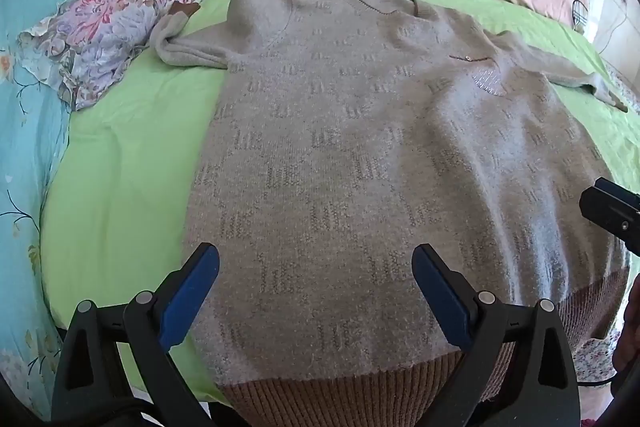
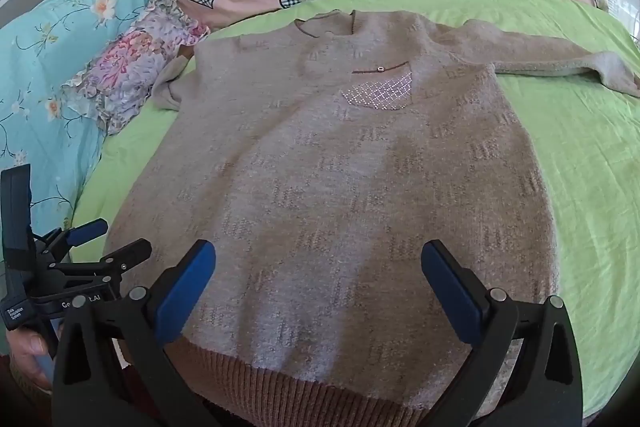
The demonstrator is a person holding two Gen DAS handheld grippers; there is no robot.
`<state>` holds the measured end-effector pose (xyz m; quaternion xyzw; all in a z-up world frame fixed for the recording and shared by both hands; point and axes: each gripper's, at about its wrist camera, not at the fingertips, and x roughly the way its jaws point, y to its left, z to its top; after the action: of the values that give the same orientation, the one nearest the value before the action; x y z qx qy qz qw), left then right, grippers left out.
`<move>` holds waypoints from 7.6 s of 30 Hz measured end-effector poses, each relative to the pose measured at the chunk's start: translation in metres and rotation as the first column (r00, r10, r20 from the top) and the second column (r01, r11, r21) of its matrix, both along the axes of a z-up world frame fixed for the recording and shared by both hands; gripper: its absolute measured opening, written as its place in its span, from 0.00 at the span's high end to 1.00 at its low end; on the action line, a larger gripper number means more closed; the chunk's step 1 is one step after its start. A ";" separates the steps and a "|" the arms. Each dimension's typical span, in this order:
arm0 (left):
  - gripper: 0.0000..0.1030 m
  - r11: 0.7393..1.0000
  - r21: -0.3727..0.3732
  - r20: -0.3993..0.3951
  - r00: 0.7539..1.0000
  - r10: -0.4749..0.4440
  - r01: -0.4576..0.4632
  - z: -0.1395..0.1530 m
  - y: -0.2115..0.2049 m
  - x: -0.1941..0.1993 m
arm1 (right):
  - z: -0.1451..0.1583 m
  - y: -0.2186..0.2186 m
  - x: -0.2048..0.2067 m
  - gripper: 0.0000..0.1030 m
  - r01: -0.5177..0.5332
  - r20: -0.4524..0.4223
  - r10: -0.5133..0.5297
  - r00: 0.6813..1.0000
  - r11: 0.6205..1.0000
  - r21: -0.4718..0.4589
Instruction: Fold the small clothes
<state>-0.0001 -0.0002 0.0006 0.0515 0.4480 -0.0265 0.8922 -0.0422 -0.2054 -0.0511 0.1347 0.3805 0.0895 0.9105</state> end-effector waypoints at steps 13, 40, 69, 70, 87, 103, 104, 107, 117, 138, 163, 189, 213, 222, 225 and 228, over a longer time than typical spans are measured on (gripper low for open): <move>0.05 1.000 0.003 0.024 1.000 -0.009 0.009 0.003 -0.001 -0.002 | 0.001 0.008 0.002 0.00 -0.008 0.003 0.008 1.000 1.000 0.014; 0.05 0.999 -0.040 -0.001 1.000 -0.004 0.004 0.002 0.000 0.000 | -0.009 0.009 0.005 0.01 -0.024 -0.011 0.024 1.000 0.999 -0.033; 0.05 0.997 -0.074 -0.022 1.000 -0.009 0.007 0.000 0.001 0.032 | -0.004 -0.023 0.017 0.00 0.030 -0.031 -0.030 0.999 1.000 0.002; 0.05 0.997 -0.077 -0.033 0.999 -0.011 0.009 0.000 0.000 0.036 | -0.003 -0.031 0.019 0.00 0.052 -0.030 -0.052 0.998 0.999 0.002; 0.05 0.999 -0.044 -0.036 0.999 -0.012 0.010 0.016 -0.023 0.113 | -0.010 -0.273 0.046 0.09 0.473 -0.041 -0.474 0.879 0.860 0.192; 0.05 0.999 -0.041 -0.101 0.995 -0.029 0.024 -0.006 -0.057 0.157 | -0.040 -0.494 0.103 0.76 0.787 -0.076 -0.788 0.611 0.593 0.172; 0.05 0.999 -0.040 -0.108 0.994 -0.033 0.029 -0.008 -0.059 0.158 | -0.038 -0.497 0.106 0.90 0.773 -0.073 -0.777 0.625 0.604 0.195; 0.05 0.998 -0.047 -0.125 0.991 -0.040 0.034 -0.012 -0.059 0.158 | -0.019 -0.472 0.112 0.91 0.714 0.003 -0.730 0.684 0.670 0.205; 0.05 0.992 -0.124 -0.102 0.995 -0.013 0.000 -0.004 -0.032 0.151 | 0.049 -0.250 0.194 0.91 0.156 0.131 -0.215 0.968 0.920 0.360; 0.05 0.940 -0.339 -0.092 0.994 -0.063 0.028 -0.008 0.013 0.210 | -0.021 0.037 0.302 0.78 -0.214 -0.082 0.291 0.953 0.840 0.498; 0.93 0.923 -0.383 -0.005 0.999 0.046 -0.045 -0.016 0.029 0.292 | 0.001 -0.182 0.180 0.49 0.295 -0.009 -0.310 0.951 0.895 0.335; 0.93 0.939 -0.344 -0.024 0.999 0.022 -0.029 -0.023 0.017 0.271 | -0.008 -0.198 0.249 0.92 0.281 -0.035 -0.279 0.960 0.956 0.082; 0.45 0.947 -0.254 0.066 0.973 0.221 -0.198 0.010 0.144 0.253 | -0.022 -0.089 0.159 0.63 0.065 -0.110 -0.035 0.993 0.955 0.289; 0.30 0.947 -0.033 0.074 0.944 0.320 -0.319 0.032 0.184 0.360 | -0.029 -0.058 0.146 0.63 0.014 -0.157 0.033 0.987 0.957 0.289; 0.29 0.934 0.020 0.056 0.933 0.355 -0.357 0.029 0.202 0.406 | -0.023 -0.052 0.140 0.58 0.004 -0.147 0.043 0.988 0.952 0.306; 0.25 0.928 0.082 0.001 0.931 0.366 -0.365 0.014 0.215 0.452 | -0.023 -0.047 0.137 0.57 -0.002 -0.153 0.052 0.987 0.951 0.309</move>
<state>0.4514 0.2153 0.0143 0.0029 0.4569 0.1576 0.8754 0.0953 -0.2527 -0.0743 0.2762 0.4352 0.1492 0.8439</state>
